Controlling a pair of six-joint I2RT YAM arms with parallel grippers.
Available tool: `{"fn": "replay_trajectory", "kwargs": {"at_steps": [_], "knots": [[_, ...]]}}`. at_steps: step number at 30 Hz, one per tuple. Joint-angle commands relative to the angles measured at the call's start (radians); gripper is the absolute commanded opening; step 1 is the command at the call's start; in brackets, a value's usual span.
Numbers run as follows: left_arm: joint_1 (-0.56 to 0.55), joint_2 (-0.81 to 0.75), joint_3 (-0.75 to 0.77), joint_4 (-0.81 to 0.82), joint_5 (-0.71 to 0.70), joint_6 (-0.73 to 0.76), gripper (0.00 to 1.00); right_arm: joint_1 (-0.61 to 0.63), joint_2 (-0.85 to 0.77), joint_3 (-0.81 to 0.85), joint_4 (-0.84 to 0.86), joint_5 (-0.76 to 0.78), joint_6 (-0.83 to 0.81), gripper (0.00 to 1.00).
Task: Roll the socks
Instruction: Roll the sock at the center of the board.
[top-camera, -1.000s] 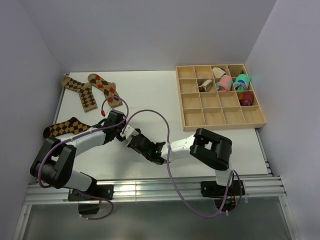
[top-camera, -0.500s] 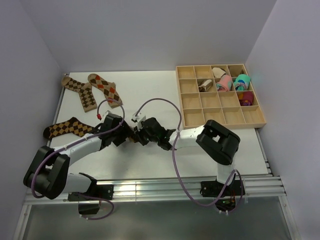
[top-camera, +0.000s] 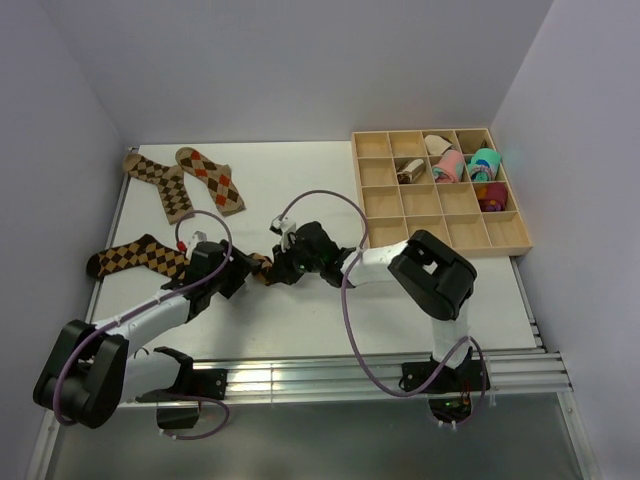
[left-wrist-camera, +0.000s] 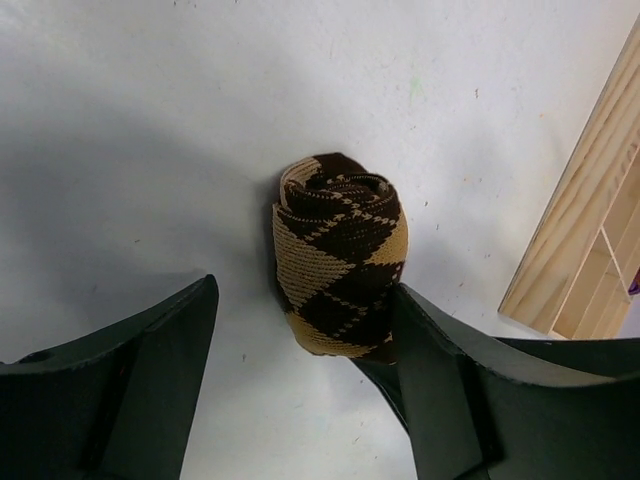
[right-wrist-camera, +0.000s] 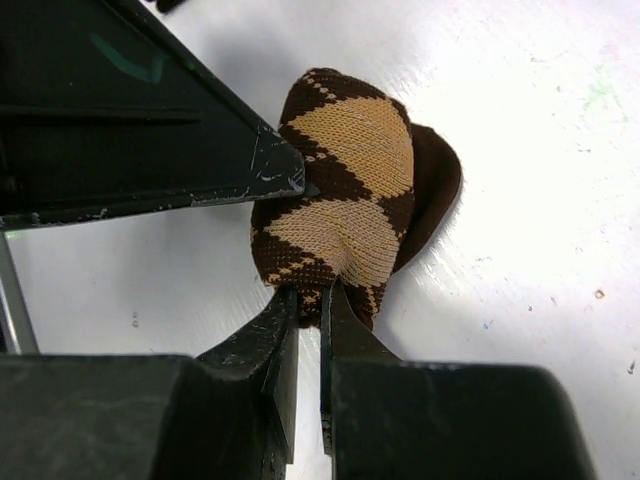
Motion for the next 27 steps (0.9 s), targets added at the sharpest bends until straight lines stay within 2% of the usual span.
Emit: {"fn": "replay_trajectory", "kwargs": {"at_steps": [1,10,22,27], "knots": [[0.012,-0.019,-0.018,0.097,0.004,-0.018,0.74,-0.015,0.079,-0.013,-0.174,-0.085,0.031,0.0],[0.014,-0.024,-0.044,0.243,0.021,0.007,0.8,-0.06,0.131,0.026,-0.189,-0.202,0.071,0.0],[0.055,-0.035,-0.093,0.186,0.018,0.032,0.8,-0.118,0.188,0.052,-0.237,-0.256,0.095,0.0],[0.069,0.007,-0.099,0.235,0.041,0.036,0.8,-0.127,0.208,0.064,-0.241,-0.283,0.105,0.0]]}}
